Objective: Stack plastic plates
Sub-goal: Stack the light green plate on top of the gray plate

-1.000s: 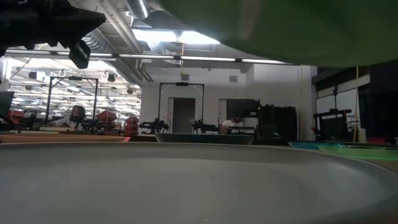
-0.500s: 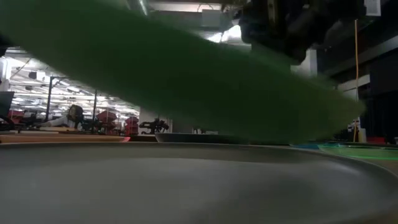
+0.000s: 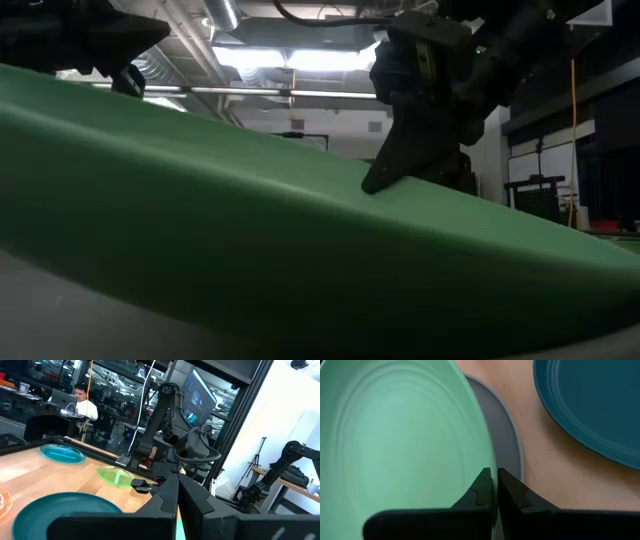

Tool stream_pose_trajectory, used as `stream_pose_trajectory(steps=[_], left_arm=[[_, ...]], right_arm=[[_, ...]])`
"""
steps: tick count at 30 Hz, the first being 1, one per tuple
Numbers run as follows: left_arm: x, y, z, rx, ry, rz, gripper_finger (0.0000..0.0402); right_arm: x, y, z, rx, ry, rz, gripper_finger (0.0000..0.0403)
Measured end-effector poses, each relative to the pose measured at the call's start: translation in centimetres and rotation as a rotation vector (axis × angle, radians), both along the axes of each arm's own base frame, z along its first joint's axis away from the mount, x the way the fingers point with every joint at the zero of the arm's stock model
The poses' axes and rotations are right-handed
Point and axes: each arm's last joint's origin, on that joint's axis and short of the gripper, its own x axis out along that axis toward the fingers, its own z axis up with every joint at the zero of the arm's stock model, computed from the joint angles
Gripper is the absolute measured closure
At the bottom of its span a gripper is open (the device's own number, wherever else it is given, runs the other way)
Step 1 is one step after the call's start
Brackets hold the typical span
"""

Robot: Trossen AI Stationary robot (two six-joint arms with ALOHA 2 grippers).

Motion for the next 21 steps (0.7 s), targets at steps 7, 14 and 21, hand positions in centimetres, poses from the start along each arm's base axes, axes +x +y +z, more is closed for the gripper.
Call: stream_pose_trajectory(steps=[7, 14, 21], left_arm=[[0.0, 0.0, 0.0, 0.0, 0.0, 0.0, 0.0398], [0.0, 0.0, 0.0, 0.001, 0.0, 0.001, 0.0398], [0.0, 0.0, 0.0, 0.008, -0.003, 0.002, 0.0398]], right_arm=[[0.1, 0.0, 0.1, -0.007, -0.02, 0.002, 0.0392], [0.2, 0.1, 0.2, -0.021, -0.033, 0.018, 0.0317], [-0.2, 0.1, 1.3, -0.029, -0.048, 0.113, 0.0255]])
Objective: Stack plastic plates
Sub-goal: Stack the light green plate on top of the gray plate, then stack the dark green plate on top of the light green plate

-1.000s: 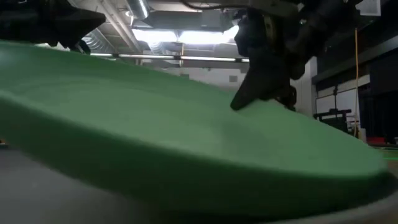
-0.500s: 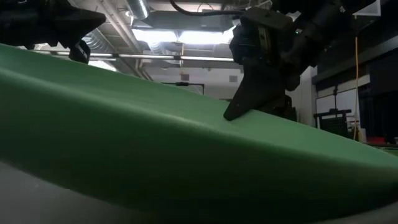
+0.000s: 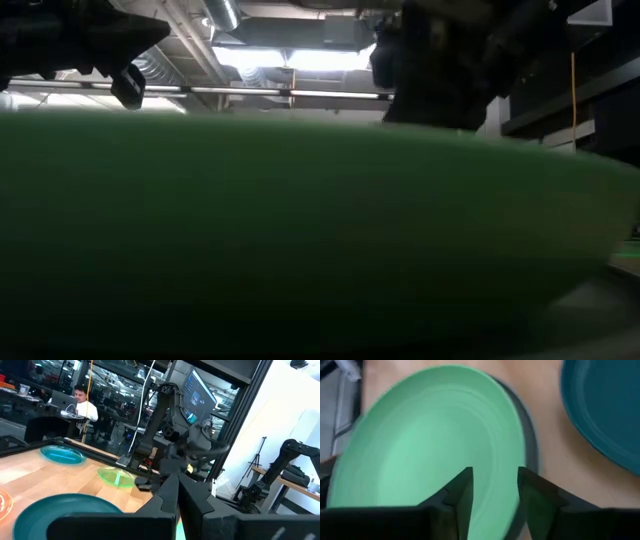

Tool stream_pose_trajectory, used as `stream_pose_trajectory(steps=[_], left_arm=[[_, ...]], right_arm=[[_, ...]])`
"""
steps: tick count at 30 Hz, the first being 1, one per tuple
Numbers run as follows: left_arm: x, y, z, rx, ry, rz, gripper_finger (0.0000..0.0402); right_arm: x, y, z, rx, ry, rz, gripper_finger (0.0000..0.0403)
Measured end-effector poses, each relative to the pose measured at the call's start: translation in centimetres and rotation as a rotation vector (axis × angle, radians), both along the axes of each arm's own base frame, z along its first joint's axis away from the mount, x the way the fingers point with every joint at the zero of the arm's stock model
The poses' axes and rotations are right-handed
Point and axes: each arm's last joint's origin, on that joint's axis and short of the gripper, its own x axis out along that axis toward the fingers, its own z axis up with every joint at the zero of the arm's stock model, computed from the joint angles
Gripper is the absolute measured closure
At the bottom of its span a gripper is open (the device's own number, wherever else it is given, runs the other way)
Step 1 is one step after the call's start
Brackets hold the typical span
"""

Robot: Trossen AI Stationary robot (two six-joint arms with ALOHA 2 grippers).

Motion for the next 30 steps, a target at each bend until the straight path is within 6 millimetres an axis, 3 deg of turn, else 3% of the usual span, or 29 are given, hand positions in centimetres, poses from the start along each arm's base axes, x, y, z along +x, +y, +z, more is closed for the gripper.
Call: stream_pose_trajectory(steps=[8, 16, 21, 30], left_arm=[[0.1, -0.5, -0.2, -0.001, 0.019, -0.081, 0.0398], [0.2, -1.7, -0.9, -0.012, 0.083, -0.102, 0.0398], [0.2, -1.4, -1.0, -0.021, 0.089, -0.019, 0.0398], [0.3, -1.3, -1.0, -0.023, 0.09, -0.001, 0.0398]], right_arm=[[-1.9, -1.2, 3.6, -0.259, -0.056, -0.018, 0.0247], [-4.0, -2.7, 4.4, -0.524, 0.059, -0.129, 0.0246], [-3.9, -5.3, 3.4, -0.45, 0.135, -0.159, 0.0246], [-4.7, -13.2, 0.4, -0.223, 0.162, -0.417, 0.0246]])
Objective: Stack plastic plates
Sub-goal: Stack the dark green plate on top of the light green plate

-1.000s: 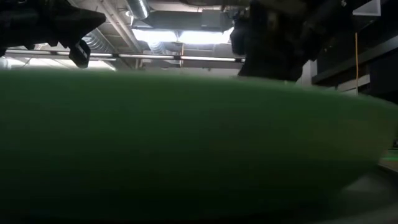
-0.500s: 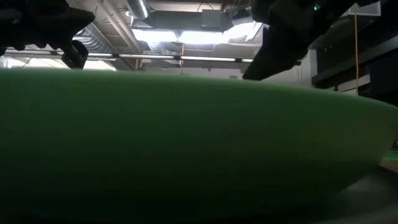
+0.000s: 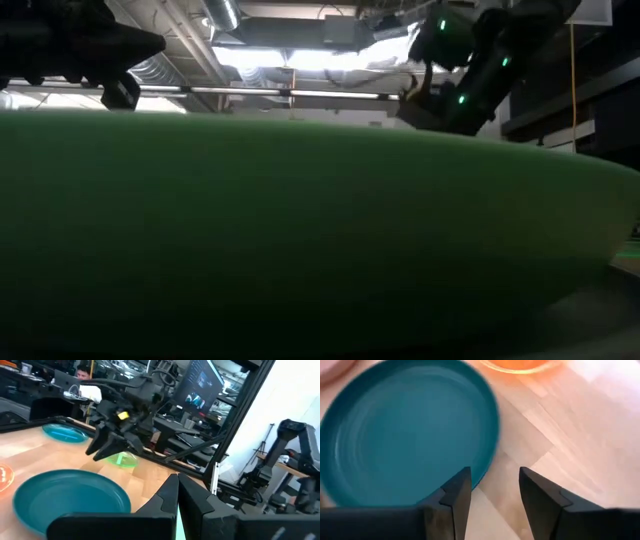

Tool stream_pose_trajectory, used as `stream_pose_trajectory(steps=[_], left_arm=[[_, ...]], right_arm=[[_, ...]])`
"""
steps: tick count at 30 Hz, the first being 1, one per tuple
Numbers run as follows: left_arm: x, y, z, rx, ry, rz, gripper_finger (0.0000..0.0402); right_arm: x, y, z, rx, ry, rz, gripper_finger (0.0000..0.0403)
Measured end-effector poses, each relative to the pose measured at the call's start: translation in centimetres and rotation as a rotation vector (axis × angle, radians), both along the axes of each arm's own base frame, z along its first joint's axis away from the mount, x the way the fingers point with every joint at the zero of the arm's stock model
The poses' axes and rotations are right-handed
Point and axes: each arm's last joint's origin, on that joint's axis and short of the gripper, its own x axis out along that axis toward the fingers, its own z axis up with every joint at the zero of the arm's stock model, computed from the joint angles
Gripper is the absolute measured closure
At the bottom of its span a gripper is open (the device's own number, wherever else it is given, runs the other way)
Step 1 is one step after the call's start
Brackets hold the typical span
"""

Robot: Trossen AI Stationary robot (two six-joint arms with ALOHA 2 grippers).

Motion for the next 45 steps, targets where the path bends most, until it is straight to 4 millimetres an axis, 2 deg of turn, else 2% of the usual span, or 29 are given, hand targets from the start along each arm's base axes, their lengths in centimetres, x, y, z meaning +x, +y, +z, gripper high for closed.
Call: stream_pose_trajectory(steps=[5, 12, 22, 32, 45], left_arm=[[0.0, 0.1, 0.0, 0.015, 0.002, 0.036, 0.0398], [0.0, 0.1, 0.0, -0.004, 0.002, 0.034, 0.0398], [0.0, 0.1, 0.0, -0.003, 0.005, 0.034, 0.0398], [0.0, 0.1, 0.0, -0.004, 0.005, 0.044, 0.0398], [0.0, 0.1, 0.0, -0.01, 0.005, 0.044, 0.0398]], right_arm=[[-0.5, -1.7, -0.7, 0.114, -0.056, -0.082, 0.0246], [-0.1, -1.6, -0.9, 0.145, -0.111, -0.112, 0.0246], [1.3, -1.8, -4.3, 0.179, -0.051, -0.124, 0.0246], [2.1, -1.8, -5.1, 0.2, -0.036, -0.096, 0.0249], [2.1, -1.9, -5.1, 0.161, -0.03, -0.089, 0.0359]])
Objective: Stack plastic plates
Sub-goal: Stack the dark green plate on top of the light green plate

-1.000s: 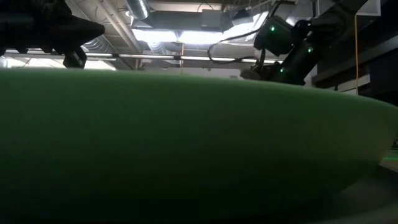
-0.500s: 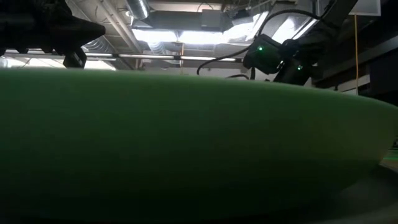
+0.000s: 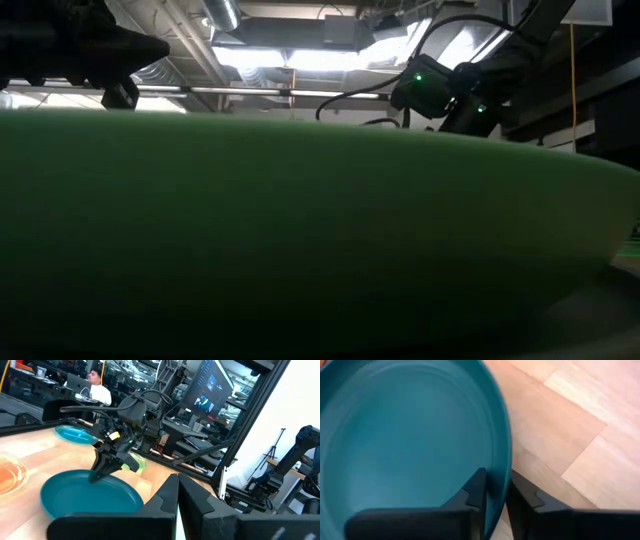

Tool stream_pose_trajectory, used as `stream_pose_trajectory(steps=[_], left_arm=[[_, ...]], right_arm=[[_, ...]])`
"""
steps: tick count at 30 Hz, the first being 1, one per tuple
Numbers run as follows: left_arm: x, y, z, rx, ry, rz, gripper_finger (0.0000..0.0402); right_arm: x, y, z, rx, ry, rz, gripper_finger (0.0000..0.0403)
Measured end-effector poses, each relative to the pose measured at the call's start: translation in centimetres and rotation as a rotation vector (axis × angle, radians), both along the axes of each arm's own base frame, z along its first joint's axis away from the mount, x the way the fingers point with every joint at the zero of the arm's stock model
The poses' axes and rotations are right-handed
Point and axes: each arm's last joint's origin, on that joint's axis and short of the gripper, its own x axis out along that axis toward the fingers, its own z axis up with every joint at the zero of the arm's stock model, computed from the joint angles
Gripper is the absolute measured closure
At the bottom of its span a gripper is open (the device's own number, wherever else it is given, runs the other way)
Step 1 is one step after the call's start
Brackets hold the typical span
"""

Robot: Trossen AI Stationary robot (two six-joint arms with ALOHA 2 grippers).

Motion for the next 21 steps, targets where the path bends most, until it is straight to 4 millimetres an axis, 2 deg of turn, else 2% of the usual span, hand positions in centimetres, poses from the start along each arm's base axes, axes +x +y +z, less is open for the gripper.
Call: stream_pose_trajectory(steps=[7, 21], left_arm=[[0.0, 0.01, 0.0, 0.005, 0.001, 0.005, 0.0398], [-0.01, 0.07, 0.0, 0.005, 0.001, 0.025, 0.0398]], right_arm=[[0.09, -0.05, 0.1, -0.009, -0.009, -0.006, 0.0398], [0.16, -0.12, 0.35, -0.041, -0.022, -0.007, 0.0399]])
